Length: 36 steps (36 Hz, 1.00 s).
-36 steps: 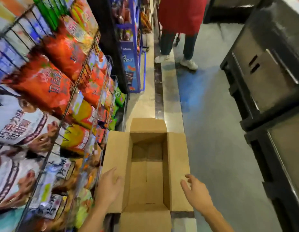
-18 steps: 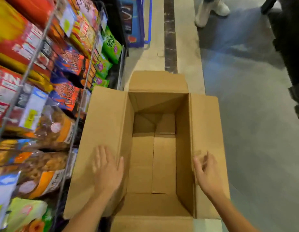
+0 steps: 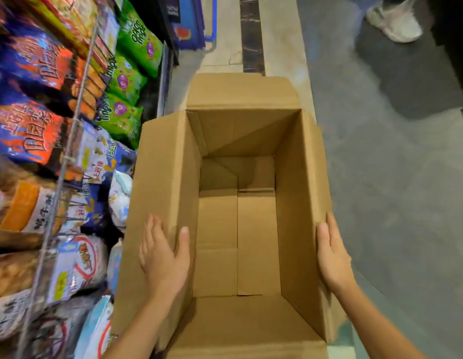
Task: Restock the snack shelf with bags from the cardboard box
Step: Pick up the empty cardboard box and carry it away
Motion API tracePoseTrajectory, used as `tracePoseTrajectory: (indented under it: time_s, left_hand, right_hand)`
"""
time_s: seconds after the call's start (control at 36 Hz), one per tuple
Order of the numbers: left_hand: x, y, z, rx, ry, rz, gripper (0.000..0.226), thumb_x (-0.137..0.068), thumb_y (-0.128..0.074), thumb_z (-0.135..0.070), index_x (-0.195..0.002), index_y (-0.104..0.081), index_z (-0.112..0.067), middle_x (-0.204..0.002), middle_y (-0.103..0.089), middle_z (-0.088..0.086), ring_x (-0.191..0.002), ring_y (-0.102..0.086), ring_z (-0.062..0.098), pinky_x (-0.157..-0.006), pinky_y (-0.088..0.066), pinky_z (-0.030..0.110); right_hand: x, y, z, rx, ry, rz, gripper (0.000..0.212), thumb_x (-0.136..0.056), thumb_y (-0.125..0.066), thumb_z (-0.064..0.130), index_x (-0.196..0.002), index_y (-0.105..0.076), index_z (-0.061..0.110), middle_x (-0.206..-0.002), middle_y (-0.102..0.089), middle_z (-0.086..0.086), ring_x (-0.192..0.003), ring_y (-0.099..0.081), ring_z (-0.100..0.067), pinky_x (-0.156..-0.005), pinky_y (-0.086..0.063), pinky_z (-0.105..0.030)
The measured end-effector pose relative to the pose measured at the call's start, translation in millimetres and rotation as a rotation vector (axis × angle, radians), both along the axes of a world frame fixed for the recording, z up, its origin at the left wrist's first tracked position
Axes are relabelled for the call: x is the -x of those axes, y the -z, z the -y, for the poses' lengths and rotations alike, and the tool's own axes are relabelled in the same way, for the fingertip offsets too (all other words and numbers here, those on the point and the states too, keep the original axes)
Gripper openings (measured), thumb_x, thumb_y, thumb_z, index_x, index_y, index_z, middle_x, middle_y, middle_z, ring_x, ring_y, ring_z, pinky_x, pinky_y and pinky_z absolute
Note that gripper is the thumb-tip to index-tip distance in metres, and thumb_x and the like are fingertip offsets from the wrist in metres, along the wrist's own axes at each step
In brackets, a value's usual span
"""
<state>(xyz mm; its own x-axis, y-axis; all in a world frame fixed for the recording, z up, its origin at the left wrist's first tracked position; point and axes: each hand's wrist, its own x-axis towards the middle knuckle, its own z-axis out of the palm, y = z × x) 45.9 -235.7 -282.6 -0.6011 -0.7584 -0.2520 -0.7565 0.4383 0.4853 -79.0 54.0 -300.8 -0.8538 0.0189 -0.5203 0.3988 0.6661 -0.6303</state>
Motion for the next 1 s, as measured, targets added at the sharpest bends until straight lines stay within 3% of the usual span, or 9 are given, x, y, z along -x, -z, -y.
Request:
tracePoseTrajectory:
  time_s: [0.14, 0.22, 0.44, 0.5, 0.58, 0.67, 0.78, 0.92, 1.0]
  left_hand:
    - [3, -10, -1, -0.04, 0.075, -0.071, 0.087, -0.08, -0.041, -0.066, -0.146, -0.044, -0.009, -0.156, -0.04, 0.004, -0.144, -0.035, 0.025, -0.12, -0.026, 0.044]
    - [-1, -14, -9, -0.038, 0.179, -0.098, 0.084, -0.083, -0.045, -0.062, -0.149, -0.041, -0.01, -0.159, -0.036, 0.001, -0.145, -0.033, 0.021, -0.12, -0.028, 0.042]
    - [-5, -17, -7, -0.038, 0.225, -0.159, 0.064, -0.094, -0.048, -0.031, -0.155, -0.034, -0.015, -0.163, -0.026, -0.009, -0.152, -0.02, 0.017, -0.124, -0.017, 0.04]
    - [-8, -17, -6, -0.061, 0.22, -0.179, 0.06, -0.097, -0.048, -0.028, -0.155, -0.035, -0.018, -0.162, -0.027, -0.013, -0.152, -0.022, 0.013, -0.123, -0.02, 0.038]
    - [-8, -19, -8, -0.141, 0.185, -0.217, 0.057, -0.101, -0.054, -0.022, -0.155, -0.035, -0.029, -0.159, -0.028, -0.025, -0.15, -0.022, 0.003, -0.114, -0.038, 0.053]
    - [-8, -24, -14, -0.169, 0.185, -0.243, 0.057, -0.1, -0.052, -0.032, -0.153, -0.035, -0.035, -0.155, -0.029, -0.034, -0.147, -0.023, -0.005, -0.111, -0.042, 0.052]
    - [-2, -33, -26, -0.177, 0.166, -0.289, 0.055, -0.097, -0.049, -0.041, -0.151, -0.04, -0.034, -0.152, -0.036, -0.031, -0.142, -0.029, -0.009, -0.112, -0.042, 0.048]
    - [-5, -26, -30, -0.176, 0.072, -0.291, 0.067, -0.093, -0.046, -0.056, -0.154, -0.037, -0.028, -0.157, -0.03, -0.024, -0.144, -0.025, -0.009, -0.119, -0.027, 0.031]
    - [-5, -19, -27, -0.269, 0.003, -0.274, 0.067, -0.095, -0.047, -0.057, -0.153, -0.039, -0.025, -0.162, -0.018, -0.026, -0.143, -0.019, -0.015, -0.116, -0.023, 0.023]
  right_hand:
    - [8, 8, -18, 0.244, 0.09, 0.08, 0.068, -0.091, -0.031, 0.076, -0.152, -0.025, 0.048, -0.158, -0.031, 0.02, -0.145, -0.031, -0.006, -0.122, -0.024, -0.045]
    - [11, 10, -32, 0.318, 0.138, 0.147, 0.073, -0.079, -0.044, 0.086, -0.145, -0.031, 0.058, -0.152, -0.041, 0.022, -0.139, -0.042, -0.01, -0.117, -0.033, -0.049]
    - [9, 18, -24, 0.391, 0.085, 0.147, 0.062, -0.084, -0.038, 0.083, -0.141, -0.04, 0.058, -0.146, -0.049, 0.022, -0.137, -0.046, -0.01, -0.116, -0.033, -0.052]
    - [9, 14, -22, 0.415, 0.078, 0.143, 0.056, -0.088, -0.037, 0.08, -0.14, -0.042, 0.058, -0.143, -0.052, 0.022, -0.134, -0.049, -0.011, -0.115, -0.035, -0.052]
    - [9, 9, -24, 0.446, 0.107, 0.159, 0.051, -0.09, -0.036, 0.076, -0.135, -0.05, 0.055, -0.133, -0.061, 0.016, -0.125, -0.058, -0.013, -0.109, -0.042, -0.053]
    - [10, 3, -27, 0.475, 0.143, 0.182, 0.054, -0.081, -0.043, 0.082, -0.122, -0.061, 0.052, -0.123, -0.068, 0.012, -0.118, -0.063, -0.017, -0.104, -0.047, -0.051]
    - [16, 1, -38, 0.487, 0.202, 0.227, 0.073, -0.06, -0.053, 0.091, -0.112, -0.071, 0.043, -0.115, -0.074, 0.007, -0.111, -0.068, -0.019, -0.1, -0.049, -0.046]
    - [18, 6, -43, 0.488, 0.234, 0.274, 0.066, -0.076, -0.047, 0.079, -0.118, -0.069, 0.034, -0.115, -0.074, -0.001, -0.109, -0.069, -0.025, -0.103, -0.048, -0.051]
    - [16, 5, -39, 0.482, 0.234, 0.273, 0.057, -0.081, -0.044, 0.074, -0.113, -0.07, 0.034, -0.11, -0.075, 0.0, -0.106, -0.07, -0.024, -0.092, -0.054, -0.046]
